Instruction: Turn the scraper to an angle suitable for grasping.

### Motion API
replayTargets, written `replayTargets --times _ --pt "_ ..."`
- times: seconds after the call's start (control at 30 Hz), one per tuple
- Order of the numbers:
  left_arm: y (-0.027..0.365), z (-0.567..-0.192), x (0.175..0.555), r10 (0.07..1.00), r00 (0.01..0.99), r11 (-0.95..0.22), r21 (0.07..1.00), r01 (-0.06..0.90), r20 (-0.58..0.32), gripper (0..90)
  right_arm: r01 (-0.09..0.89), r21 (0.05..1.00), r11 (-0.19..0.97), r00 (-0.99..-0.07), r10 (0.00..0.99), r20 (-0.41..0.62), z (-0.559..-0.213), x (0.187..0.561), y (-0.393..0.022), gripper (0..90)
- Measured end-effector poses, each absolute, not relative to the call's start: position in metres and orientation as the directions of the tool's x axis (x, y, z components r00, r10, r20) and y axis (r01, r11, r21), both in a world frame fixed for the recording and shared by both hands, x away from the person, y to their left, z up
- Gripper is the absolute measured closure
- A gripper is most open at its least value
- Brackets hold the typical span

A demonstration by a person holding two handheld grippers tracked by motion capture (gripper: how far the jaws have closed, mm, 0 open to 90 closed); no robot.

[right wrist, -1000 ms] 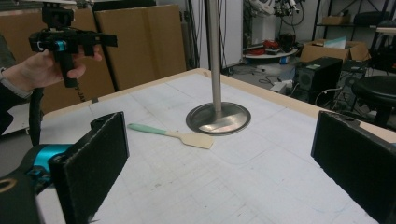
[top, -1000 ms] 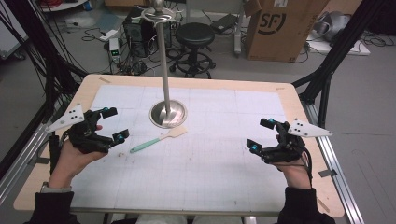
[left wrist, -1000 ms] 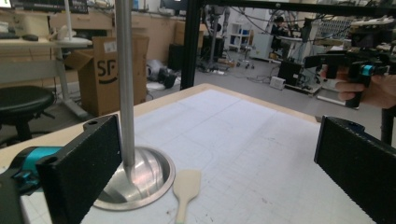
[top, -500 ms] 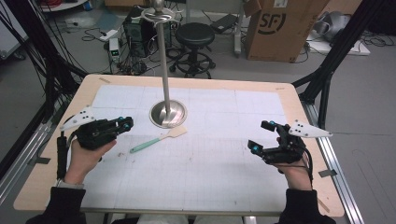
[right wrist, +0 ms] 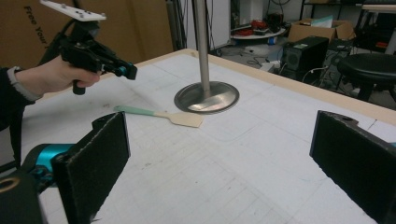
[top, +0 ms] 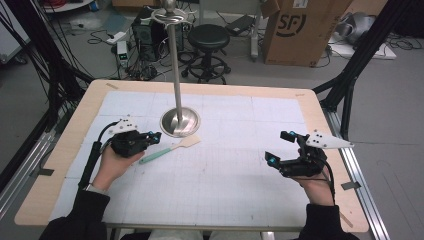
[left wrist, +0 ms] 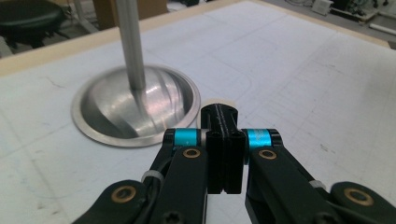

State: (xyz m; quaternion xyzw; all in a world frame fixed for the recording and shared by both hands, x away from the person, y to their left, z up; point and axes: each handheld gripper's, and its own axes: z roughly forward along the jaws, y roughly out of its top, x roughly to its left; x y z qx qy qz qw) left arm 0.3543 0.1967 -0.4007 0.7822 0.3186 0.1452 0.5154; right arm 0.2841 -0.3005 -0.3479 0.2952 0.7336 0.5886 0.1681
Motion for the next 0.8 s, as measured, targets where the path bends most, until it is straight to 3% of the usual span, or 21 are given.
replayTargets --times 0.37,0.8 --pt "0.17 -0.415 0.378 0.645 0.753 -0.328 0.841 0.43 -0.133 89.9 0.232 0.964 0.131 -0.764 0.638 0.097 -0.349 0.287 -0.299 3.9" --pt "0.147 -0.437 0.41 0.714 0.681 -0.359 0.747 0.559 -0.166 89.7 0.243 0.958 0.15 -0.775 0.624 0.099 -0.352 0.29 -0.294 3.9"
